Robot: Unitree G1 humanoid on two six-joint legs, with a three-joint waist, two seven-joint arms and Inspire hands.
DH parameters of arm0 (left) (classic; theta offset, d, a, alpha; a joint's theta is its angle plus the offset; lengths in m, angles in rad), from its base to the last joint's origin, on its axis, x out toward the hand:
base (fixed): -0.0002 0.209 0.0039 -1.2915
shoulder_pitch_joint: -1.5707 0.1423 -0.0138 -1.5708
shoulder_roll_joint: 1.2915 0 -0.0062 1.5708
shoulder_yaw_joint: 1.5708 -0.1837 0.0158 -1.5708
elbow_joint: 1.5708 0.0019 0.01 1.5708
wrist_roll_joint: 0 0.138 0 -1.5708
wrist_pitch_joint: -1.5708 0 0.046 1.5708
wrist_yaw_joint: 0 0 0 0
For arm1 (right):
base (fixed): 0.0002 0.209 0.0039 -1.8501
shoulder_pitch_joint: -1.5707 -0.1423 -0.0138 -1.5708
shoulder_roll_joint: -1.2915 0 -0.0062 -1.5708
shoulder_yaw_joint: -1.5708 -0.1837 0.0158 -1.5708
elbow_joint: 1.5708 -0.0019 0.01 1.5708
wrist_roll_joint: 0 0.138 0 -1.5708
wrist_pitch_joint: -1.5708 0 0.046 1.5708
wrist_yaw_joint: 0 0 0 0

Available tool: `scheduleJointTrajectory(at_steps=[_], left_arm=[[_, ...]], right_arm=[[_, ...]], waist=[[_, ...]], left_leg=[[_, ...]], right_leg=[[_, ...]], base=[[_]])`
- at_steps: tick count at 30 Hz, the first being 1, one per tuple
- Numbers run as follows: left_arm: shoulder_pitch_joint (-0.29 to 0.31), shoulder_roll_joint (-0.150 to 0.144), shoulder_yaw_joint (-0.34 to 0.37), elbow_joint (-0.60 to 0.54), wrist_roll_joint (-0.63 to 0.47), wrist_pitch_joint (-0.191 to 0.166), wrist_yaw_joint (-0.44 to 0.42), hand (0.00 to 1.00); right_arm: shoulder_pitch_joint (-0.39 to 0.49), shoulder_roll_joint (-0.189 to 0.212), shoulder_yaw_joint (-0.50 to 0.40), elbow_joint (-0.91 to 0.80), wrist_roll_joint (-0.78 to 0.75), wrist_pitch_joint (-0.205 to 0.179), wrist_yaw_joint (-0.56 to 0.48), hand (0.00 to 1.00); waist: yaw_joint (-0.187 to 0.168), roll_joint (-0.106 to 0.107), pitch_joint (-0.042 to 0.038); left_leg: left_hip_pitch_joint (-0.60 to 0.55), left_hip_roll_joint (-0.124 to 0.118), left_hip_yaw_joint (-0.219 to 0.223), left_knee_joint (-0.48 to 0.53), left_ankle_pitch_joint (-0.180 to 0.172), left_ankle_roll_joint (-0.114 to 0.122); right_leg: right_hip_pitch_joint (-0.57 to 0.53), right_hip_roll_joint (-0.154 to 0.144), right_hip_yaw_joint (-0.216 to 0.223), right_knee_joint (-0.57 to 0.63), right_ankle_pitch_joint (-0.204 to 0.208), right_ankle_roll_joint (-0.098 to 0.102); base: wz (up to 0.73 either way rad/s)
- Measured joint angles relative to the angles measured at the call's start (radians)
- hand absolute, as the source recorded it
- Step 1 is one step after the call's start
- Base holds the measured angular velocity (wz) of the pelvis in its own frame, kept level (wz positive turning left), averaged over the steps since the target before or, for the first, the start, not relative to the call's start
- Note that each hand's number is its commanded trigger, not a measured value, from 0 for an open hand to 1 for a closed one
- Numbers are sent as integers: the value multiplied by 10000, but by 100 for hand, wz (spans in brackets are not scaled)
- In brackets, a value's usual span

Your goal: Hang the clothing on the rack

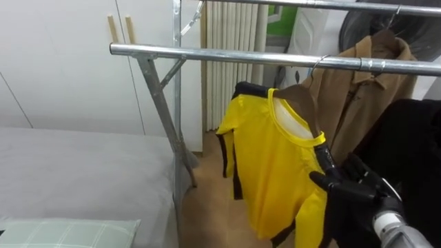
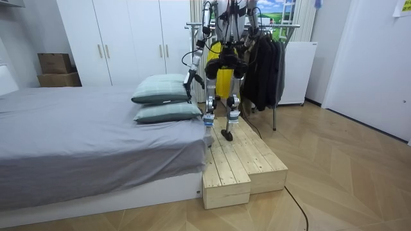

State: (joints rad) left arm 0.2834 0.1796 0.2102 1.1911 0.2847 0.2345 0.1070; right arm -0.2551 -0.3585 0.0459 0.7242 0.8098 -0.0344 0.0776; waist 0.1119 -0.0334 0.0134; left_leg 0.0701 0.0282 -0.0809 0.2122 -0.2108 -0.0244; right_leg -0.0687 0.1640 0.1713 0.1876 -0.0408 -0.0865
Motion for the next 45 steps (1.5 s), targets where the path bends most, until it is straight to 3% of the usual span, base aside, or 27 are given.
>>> scheduleJointTrajectory(at_steps=[9, 12, 16, 20, 25, 30, 38, 45], left_arm=[[-3, -9, -73, -2, -120, -3, 0, 0], [-52, -19, -44, -3, -120, -4, 0, 0], [-77, -23, -31, -2, -120, -11, 0, 0], [-75, -23, -25, 8, -218, -34, 0, 0], [-74, -50, -43, 69, -296, -84, 0, 0], [-72, -70, -86, 210, -594, -101, 17, 0], [-76, -74, -314, 209, -758, -268, 108, 0], [-78, -77, -314, 207, -739, -463, 107, 0]], right_arm=[[1198, 80, -3, 3, -435, -5, 162, 0], [1817, 132, 4, 3, -1027, 1, 345, 0], [2009, 174, 9, 85, -1417, -18, 350, 0], [2194, 547, 4, 530, -1753, -330, 355, 0], [2851, 912, 5, 1336, -1921, -329, 350, 0], [3445, 1058, 7, 1635, -1944, -415, 326, 0], [3530, 1287, 117, 2457, -2228, -508, 440, 0], [3751, 1322, 111, 3397, -2273, -555, 1227, 0]], waist=[[-502, 62, 31], [-529, 57, 27], [-559, 51, 31], [-577, 52, 33], [-600, 58, 41], [-929, 56, 49], [-1058, 154, 105], [-1077, 206, 96]], left_leg=[[-62, 36, 244, -88, -11, 7], [-60, 68, 378, -88, -45, 19], [-53, 81, 544, -77, -52, 21], [-6, 92, 622, -77, -50, 21], [59, 93, 742, -91, -79, 68], [-88, 115, 926, -165, -132, 95], [-61, 160, 1048, -172, -159, 75], [20, 176, 1035, -178, -174, 69]], right_leg=[[-52, 58, 250, -3, 22, 33], [-109, 119, 399, 30, 34, 46], [-210, 173, 566, 137, 30, 42], [-160, 187, 652, 103, 1, -4], [-65, 177, 702, -16, 25, 15], [-192, 197, 797, -6, 97, 123], [-221, 282, 948, -2, 118, 138], [-191, 292, 905, 5, 100, 110]], base=[[-7], [-16], [-14], [-5], [1], [-9], [-6], [0]])
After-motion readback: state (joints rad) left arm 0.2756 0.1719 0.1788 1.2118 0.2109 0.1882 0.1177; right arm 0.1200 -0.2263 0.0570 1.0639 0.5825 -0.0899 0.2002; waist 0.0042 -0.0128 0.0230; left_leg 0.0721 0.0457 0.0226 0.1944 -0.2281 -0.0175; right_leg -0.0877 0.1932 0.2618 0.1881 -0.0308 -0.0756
